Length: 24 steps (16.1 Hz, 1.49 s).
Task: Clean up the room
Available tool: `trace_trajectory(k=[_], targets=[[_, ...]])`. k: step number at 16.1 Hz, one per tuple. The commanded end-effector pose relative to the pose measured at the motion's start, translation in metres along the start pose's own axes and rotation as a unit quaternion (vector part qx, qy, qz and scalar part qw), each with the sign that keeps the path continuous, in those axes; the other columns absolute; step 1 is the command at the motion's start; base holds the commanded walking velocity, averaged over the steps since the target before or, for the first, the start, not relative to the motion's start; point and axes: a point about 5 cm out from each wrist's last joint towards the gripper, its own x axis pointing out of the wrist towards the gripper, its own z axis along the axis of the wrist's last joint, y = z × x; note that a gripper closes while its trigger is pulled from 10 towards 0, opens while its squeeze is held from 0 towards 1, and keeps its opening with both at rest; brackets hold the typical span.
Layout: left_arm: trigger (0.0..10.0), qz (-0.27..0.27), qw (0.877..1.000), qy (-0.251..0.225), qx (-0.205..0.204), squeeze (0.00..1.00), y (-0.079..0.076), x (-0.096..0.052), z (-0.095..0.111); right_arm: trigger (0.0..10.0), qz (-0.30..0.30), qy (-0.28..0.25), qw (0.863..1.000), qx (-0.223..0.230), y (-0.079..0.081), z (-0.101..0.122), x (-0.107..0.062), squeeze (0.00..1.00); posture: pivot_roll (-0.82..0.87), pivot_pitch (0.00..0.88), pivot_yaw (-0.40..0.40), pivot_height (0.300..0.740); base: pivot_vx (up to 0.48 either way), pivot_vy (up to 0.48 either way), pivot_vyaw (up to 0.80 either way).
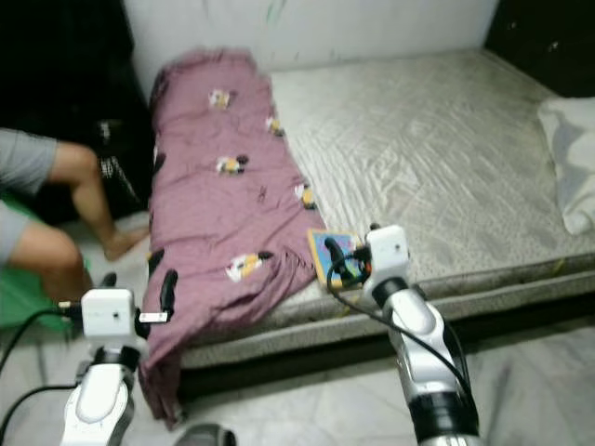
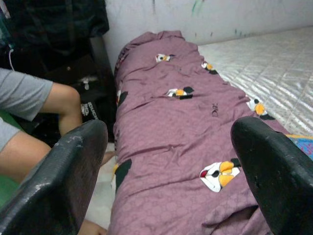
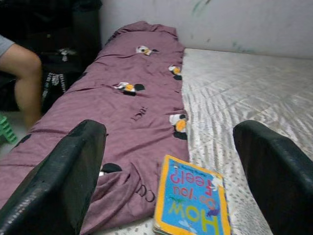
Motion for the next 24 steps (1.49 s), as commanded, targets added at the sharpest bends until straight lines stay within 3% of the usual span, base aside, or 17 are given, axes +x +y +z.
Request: trace_trajectory(k=[1,21,24], targets=[[10.0,0.002,1.000,-0.011,0.005,0.00,0.0031,-0.0001,0.0042,10.0,0.007,-0.004,1.000,0.001,0.0040,0.0023,0.0034,0.00,-0.01,0.000,-0.005,0.740,0.000,0.000,0.00],[10.0,0.009,1.000,-0.012,0.013,0.00,0.0037,0.0047,0.0035,10.0,0.017,-0.005,1.000,-0.008,0.0063,0.0034,0.0060,0.00,-0.02,0.000,-0.006,0.740,0.265,0.000,0.00],[10.0,0.011,1.000,-0.011,0.019,0.00,0.0029,0.0049,0.0029,10.0,0.022,-0.008,1.000,-0.011,0.0081,0.0039,0.0067,0.00,-0.02,0.000,-0.007,0.740,0.000,0.000,0.80]])
